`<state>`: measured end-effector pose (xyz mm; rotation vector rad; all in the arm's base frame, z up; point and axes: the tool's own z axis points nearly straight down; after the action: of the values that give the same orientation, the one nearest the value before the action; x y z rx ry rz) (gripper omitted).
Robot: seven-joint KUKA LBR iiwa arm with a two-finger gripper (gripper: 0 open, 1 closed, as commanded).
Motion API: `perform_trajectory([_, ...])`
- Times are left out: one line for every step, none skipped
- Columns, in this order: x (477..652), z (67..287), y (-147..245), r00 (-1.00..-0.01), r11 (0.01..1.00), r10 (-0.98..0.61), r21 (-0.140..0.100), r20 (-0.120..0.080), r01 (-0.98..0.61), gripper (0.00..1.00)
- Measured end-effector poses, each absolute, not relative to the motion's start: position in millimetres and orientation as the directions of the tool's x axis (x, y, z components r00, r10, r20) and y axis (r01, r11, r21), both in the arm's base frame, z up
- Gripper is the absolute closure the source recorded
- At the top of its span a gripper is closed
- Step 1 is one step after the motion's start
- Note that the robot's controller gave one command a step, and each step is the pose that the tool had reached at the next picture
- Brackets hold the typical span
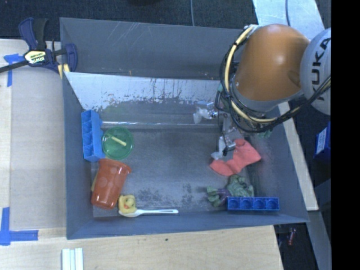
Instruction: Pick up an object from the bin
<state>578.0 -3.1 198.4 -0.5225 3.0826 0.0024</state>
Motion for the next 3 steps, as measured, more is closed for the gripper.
perform_trajectory([578.1,176.2,-63.1,-0.942,0.942,-0.335,-0.003,-0.015,-0.335,0.0])
perform_trajectory([564.1,144.5,-77.6,-0.92,0.921,-0.39,-0.009,-0.026,-0.39,0.0])
perform_trajectory([545.6,112.1,-100.1,-0.929,0.929,-0.37,-0.006,-0.024,-0.37,0.0])
